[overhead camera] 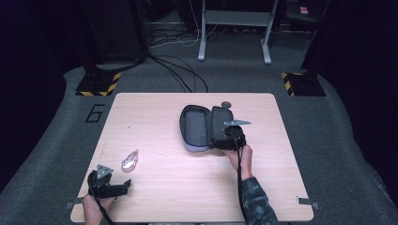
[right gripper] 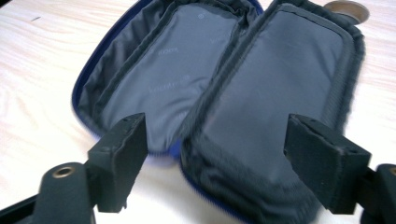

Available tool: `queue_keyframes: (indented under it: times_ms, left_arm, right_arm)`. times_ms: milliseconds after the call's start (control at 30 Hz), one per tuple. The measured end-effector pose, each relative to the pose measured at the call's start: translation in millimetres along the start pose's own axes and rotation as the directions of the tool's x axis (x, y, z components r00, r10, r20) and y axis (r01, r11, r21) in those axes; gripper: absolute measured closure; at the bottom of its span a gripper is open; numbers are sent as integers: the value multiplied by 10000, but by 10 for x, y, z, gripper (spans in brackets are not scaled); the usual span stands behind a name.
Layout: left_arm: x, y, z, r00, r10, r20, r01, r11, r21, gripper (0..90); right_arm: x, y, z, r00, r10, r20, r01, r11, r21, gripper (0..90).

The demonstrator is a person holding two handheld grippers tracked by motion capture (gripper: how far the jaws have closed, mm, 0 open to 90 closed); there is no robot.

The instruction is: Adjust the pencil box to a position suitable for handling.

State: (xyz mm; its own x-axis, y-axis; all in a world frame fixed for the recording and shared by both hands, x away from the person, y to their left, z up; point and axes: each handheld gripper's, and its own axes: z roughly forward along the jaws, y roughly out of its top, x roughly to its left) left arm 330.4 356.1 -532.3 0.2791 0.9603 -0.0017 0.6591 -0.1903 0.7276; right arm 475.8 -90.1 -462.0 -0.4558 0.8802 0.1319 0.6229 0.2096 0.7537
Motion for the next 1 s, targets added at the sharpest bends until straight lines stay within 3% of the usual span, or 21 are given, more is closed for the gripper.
queue_keyframes:
  times_ms: [67, 133, 200, 500, 567, 667, 833, 1000]
  left_arm:
    - [0, -1, 1, 10000, -3, 5, 3, 10000, -11, 0]
    - [0, -1, 1, 10000, -2, 5, 2, 10000, -10, 0]
    - [0, -1, 1, 10000, -3, 4, 3, 10000, -9, 0]
    - [0, -1, 1, 10000, -4, 4, 4, 10000, -11, 0]
    - [0, -1, 1, 10000, -4, 7, 4, 10000, -12, 0]
    - [0, -1, 1, 10000, -7, 4, 7, 10000, -12, 0]
    - [-1, -1, 1, 10000, -7, -2, 7, 10000, -9, 0]
    - [-1, -1, 1, 10000, -7, 0, 7, 10000, -14, 0]
  right_arm:
    - [22, 47, 102, 9998, -32, 191, 29, 9999, 121, 249]
    - [75, 90, 194, 9982, 236, 550, -249, 9994, 240, 320]
    - [88, 99, 225, 9981, -28, 619, 17, 9998, 189, 368]
    - [180, 105, 389, 9920, 13, 1264, -48, 9996, 272, 607]
    - [189, 96, 415, 9904, -214, 1364, 174, 9994, 299, 690]
    - [219, 98, 406, 9919, -306, 1234, 267, 9991, 332, 812]
    - [223, 93, 388, 9899, -851, 1131, 799, 9956, 496, 841]
    - [228, 60, 322, 9851, -1572, 692, 1517, 9853, 785, 847]
